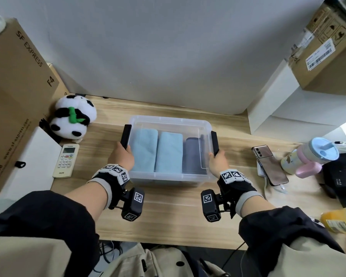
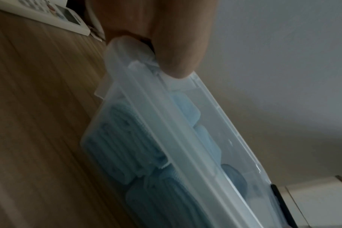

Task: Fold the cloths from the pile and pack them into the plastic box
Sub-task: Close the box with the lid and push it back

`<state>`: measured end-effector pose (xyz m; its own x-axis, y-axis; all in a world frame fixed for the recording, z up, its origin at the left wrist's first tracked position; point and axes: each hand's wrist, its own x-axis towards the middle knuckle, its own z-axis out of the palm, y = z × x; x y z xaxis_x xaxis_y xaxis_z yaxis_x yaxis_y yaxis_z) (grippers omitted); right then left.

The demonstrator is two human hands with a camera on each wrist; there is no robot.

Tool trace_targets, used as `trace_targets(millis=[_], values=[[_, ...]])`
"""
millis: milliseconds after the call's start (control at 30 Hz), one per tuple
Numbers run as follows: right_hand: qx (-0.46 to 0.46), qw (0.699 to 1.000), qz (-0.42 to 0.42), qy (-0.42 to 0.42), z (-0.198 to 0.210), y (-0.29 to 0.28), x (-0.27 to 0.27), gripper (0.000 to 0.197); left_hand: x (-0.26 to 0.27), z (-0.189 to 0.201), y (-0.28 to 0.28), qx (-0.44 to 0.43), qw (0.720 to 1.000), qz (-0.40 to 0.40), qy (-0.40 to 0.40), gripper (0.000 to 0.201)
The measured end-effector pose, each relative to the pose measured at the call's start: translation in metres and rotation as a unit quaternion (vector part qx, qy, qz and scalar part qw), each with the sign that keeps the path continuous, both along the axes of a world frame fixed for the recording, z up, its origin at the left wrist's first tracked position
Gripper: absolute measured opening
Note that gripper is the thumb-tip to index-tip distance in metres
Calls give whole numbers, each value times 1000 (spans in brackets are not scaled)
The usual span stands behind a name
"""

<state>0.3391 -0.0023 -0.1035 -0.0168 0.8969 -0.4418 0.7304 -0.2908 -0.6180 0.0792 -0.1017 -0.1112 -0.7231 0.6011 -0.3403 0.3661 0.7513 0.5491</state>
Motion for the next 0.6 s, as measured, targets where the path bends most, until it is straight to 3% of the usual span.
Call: trace_targets(millis=[267,400,600], values=[[-17,997,27,-72,6,9,-1,41,-38,-10,5,36,972,-38,-231,59],[10,993,25,-112,6,6,-5,36,-37,-7,3,29,972,-48,-229,71],[40,987,42,-153,5,1,-10,29,-36,-11,4,32,972,-55,-225,72]])
